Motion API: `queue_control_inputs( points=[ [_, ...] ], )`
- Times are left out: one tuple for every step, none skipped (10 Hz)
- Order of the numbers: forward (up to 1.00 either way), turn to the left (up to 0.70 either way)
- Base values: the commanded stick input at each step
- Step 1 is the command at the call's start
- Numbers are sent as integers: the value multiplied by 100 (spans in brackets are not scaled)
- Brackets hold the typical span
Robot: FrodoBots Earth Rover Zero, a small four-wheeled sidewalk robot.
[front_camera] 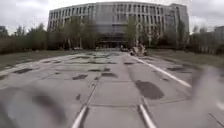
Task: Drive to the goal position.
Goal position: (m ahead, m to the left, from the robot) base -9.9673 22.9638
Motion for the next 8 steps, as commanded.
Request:
queue_control_inputs(
  points=[
    [0, 45],
    [0, 45],
    [0, 45],
    [0, 45],
    [0, 45],
    [0, 45],
    [0, 45],
    [0, 45]
  ],
)
